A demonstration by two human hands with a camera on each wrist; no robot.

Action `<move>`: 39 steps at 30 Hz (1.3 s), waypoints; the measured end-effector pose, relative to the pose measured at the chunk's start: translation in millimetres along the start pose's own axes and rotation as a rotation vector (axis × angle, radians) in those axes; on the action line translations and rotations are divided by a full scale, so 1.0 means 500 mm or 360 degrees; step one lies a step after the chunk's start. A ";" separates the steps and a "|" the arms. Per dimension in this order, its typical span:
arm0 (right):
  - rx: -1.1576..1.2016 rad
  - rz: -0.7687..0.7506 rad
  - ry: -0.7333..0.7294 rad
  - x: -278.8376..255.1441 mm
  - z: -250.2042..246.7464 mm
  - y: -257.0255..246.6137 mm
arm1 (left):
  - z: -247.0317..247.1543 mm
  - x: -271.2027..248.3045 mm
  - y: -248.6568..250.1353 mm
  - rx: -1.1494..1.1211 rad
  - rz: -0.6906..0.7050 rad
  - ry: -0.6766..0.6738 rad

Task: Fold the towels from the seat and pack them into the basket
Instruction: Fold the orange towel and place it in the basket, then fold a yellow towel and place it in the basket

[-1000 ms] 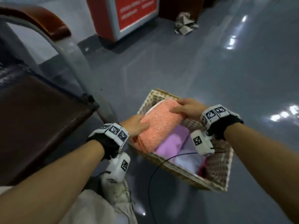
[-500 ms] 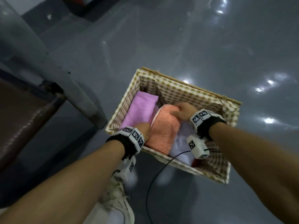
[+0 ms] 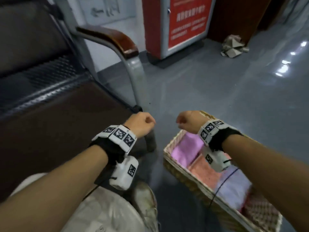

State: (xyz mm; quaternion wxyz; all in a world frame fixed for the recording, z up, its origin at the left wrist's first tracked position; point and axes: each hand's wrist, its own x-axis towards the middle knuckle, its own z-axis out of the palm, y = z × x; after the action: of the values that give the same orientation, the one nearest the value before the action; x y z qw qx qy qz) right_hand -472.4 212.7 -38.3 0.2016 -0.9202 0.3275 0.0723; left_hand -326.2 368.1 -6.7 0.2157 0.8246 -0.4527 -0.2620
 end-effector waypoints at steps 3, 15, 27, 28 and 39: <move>-0.0017 -0.0317 0.0027 0.019 -0.056 -0.189 | -0.146 -0.071 -0.045 0.0045 -0.0094 0.0199; -0.0340 -0.1246 -0.0062 -0.016 -0.066 -0.905 | -0.459 -0.527 -0.431 -0.0273 -0.0578 0.0971; -0.0371 -0.1557 -0.0587 0.006 0.263 -1.205 | -0.451 -0.705 -0.782 0.0125 -0.1401 0.0609; -0.0373 -0.1505 -0.0658 0.014 0.292 -1.214 | -0.447 -0.712 -0.797 0.0154 -0.1486 0.0592; -0.0144 -0.1166 -0.0885 0.034 0.449 -1.258 | -0.425 -0.669 -0.823 0.0050 -0.1528 0.0389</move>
State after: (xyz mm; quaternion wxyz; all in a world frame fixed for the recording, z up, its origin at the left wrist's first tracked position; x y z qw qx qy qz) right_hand -62.0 739.7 -43.2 0.2537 -0.9289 -0.0892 0.2547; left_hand -83.5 885.3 -7.8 0.1098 0.9678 0.0028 -0.2264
